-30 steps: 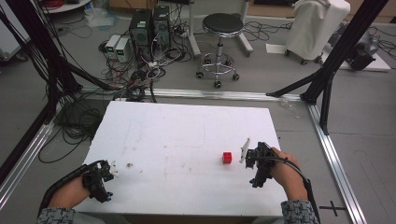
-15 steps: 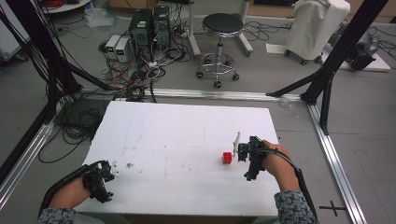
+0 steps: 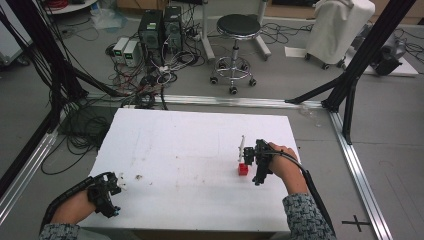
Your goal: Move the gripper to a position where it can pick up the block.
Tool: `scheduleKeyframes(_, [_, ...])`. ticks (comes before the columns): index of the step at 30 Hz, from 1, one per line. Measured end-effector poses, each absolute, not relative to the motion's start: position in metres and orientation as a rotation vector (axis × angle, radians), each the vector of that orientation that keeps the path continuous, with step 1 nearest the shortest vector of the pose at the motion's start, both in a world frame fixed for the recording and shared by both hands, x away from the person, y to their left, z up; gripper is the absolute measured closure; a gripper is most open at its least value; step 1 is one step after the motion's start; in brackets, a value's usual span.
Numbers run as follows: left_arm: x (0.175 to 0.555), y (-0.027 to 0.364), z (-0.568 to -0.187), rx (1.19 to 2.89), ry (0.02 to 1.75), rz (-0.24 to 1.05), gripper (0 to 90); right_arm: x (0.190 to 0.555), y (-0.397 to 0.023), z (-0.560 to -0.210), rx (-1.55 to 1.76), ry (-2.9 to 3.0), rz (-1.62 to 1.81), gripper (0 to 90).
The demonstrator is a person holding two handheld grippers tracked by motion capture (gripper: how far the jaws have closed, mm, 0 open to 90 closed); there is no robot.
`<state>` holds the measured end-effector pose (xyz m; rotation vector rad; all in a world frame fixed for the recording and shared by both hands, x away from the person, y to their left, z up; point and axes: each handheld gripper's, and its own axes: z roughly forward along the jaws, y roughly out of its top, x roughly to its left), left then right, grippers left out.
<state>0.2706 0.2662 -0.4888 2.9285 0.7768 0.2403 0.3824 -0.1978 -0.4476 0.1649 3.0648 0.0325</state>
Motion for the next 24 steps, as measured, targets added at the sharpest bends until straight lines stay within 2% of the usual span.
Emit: scheduleKeyframes(24, [0.27, 0.261, -0.492, 2.934, 0.773, 0.228, 22.2, 0.415, -0.179, -0.485, 0.128, 3.119, 0.058, 1.1])
